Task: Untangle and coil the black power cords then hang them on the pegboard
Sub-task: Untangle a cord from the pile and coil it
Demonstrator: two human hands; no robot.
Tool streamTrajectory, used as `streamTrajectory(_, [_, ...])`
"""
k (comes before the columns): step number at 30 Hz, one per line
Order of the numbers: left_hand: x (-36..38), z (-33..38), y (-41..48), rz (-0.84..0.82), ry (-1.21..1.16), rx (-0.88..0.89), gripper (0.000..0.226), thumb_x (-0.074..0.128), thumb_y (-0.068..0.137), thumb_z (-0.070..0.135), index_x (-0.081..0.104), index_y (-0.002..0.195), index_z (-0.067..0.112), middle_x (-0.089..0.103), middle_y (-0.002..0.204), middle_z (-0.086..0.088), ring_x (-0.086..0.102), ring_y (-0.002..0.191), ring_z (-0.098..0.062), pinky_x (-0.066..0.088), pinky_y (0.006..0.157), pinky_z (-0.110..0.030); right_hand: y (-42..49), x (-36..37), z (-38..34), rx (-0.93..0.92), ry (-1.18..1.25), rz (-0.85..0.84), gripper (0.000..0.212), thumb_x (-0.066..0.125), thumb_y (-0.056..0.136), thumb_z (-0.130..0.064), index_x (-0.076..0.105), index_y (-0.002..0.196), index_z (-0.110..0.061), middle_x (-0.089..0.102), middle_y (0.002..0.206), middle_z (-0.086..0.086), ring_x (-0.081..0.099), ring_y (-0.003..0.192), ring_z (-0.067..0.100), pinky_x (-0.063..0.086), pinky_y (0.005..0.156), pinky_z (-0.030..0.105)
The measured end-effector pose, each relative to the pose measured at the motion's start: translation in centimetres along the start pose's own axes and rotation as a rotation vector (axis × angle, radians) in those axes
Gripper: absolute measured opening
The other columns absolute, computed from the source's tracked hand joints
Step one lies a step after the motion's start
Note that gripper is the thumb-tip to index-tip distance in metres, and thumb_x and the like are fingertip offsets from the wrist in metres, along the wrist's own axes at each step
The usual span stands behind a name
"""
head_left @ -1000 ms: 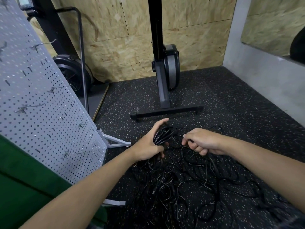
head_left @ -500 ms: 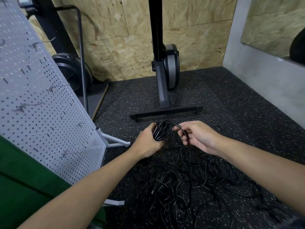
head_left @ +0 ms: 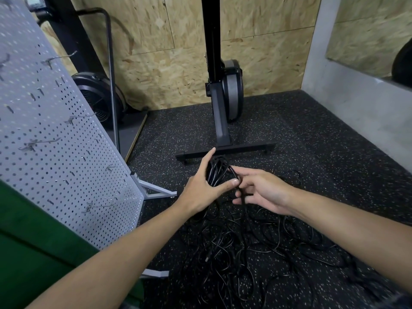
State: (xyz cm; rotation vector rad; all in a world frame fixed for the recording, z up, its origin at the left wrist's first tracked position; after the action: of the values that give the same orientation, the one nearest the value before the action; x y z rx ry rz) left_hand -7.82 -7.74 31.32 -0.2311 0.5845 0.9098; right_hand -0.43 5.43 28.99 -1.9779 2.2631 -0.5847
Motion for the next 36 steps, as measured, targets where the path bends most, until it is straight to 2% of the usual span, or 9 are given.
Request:
streamTrajectory(5, [-0.1, -0.4, 0.3, 0.006, -0.025, -0.031, 0.106, 0.08, 0.072, 0.074, 0.014, 0.154, 0.066, 0.051, 0.152, 0.017, 0.049, 0.142, -0.011, 0.037, 0.12, -0.04, -0.3, 0.6, 0.0, -0.045, 0.002, -0.049, 0.066, 0.045, 0.1, 0.018, 0.041, 0.157, -0.015, 0.059, 0.138, 0.011, 0.064, 0.104, 0.025, 0.059, 0.099, 0.043])
streamTrajectory(13, [1.1, -1.3, 0.4, -0.051, -0.15, -0.136, 0.109, 0.078, 0.076, 0.069, 0.012, 0.161, 0.053, 0.045, 0.137, 0.023, 0.045, 0.131, -0.004, 0.033, 0.115, -0.031, -0.3, 0.7, -0.4, -0.149, 0.104, -0.008, 0.049, 0.063, 0.09, 0.022, 0.058, 0.131, -0.005, 0.074, 0.102, 0.015, 0.076, 0.091, 0.032, 0.065, 0.081, 0.044])
streamTrajectory(19, [0.9, -0.9, 0.6, -0.003, -0.072, -0.139, 0.091, 0.076, 0.088, 0.04, 0.021, 0.159, 0.044, 0.062, 0.126, 0.016, 0.059, 0.112, -0.004, 0.039, 0.097, -0.025, -0.1, 0.9, 0.7, -0.149, 0.048, 0.061, 0.036, 0.074, 0.086, 0.014, 0.054, 0.111, -0.003, 0.068, 0.115, 0.019, 0.077, 0.092, 0.025, 0.066, 0.077, 0.043])
streamTrajectory(22, [0.3, -1.5, 0.7, 0.049, -0.12, -0.186, 0.088, 0.072, 0.076, 0.045, 0.03, 0.154, 0.035, 0.067, 0.122, 0.012, 0.065, 0.114, -0.011, 0.047, 0.103, -0.034, 0.3, 0.9, 2.7, -0.034, -0.27, 0.029, 0.063, 0.088, 0.078, 0.0, 0.05, 0.127, -0.012, 0.059, 0.128, 0.009, 0.071, 0.109, 0.028, 0.063, 0.089, 0.041])
streamTrajectory(24, [0.1, -1.7, 0.8, 0.058, -0.141, -0.228, 0.078, 0.071, 0.07, 0.046, 0.043, 0.141, 0.032, 0.073, 0.11, 0.006, 0.07, 0.103, -0.015, 0.052, 0.102, -0.041, 0.3, 1.5, 4.8, 0.084, -0.512, -0.104, 0.075, 0.09, 0.078, -0.01, 0.045, 0.137, -0.02, 0.059, 0.134, 0.002, 0.063, 0.122, 0.019, 0.054, 0.106, 0.035])
streamTrajectory(27, [0.3, -1.4, 1.0, 0.054, -0.176, -0.217, 0.048, 0.076, 0.065, 0.039, 0.061, 0.108, 0.024, 0.076, 0.086, 0.0, 0.073, 0.081, -0.019, 0.058, 0.093, -0.053, -0.2, 3.2, 7.1, 0.172, -0.693, -0.358, 0.052, 0.074, 0.096, -0.02, 0.055, 0.145, -0.02, 0.063, 0.141, -0.004, 0.058, 0.13, 0.01, 0.044, 0.109, 0.02])
streamTrajectory(29, [0.2, -1.0, 1.1, 0.048, -0.196, -0.17, 0.035, 0.079, 0.069, 0.03, 0.066, 0.099, 0.019, 0.074, 0.077, 0.002, 0.069, 0.072, -0.016, 0.06, 0.089, -0.052, -0.3, 3.5, 7.8, 0.176, -0.757, -0.397, 0.03, 0.057, 0.108, -0.024, 0.065, 0.135, -0.015, 0.069, 0.134, -0.002, 0.062, 0.127, 0.013, 0.049, 0.109, 0.025])
streamTrajectory(32, [-0.1, -0.4, 1.0, 0.043, -0.207, -0.121, 0.033, 0.084, 0.076, 0.02, 0.066, 0.104, 0.024, 0.078, 0.089, 0.002, 0.073, 0.082, -0.016, 0.058, 0.09, -0.043, 0.0, 2.6, 8.2, 0.21, -0.755, -0.379, 0.033, 0.043, 0.113, -0.025, 0.068, 0.125, -0.006, 0.074, 0.12, 0.008, 0.067, 0.112, 0.014, 0.055, 0.104, 0.034])
streamTrajectory(36, [-0.6, 0.4, 0.8, 0.041, -0.075, -0.034, 0.046, 0.086, 0.077, 0.03, 0.056, 0.112, 0.033, 0.076, 0.098, 0.008, 0.071, 0.093, -0.011, 0.055, 0.086, -0.027, -0.6, 2.7, 6.6, 0.065, -0.898, -0.39, 0.037, 0.045, 0.112, -0.034, 0.072, 0.111, -0.008, 0.073, 0.08, -0.003, 0.066, 0.076, 0.008, 0.055, 0.075, 0.023])
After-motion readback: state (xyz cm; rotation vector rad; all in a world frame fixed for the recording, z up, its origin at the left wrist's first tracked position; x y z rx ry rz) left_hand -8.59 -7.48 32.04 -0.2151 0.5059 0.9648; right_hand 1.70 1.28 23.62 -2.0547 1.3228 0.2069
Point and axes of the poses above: each hand's wrist, its own y-axis towards the middle knuckle, its own x-axis out of the palm, z = x × y, the point moved 8 cm from there along y, towards the middle knuckle
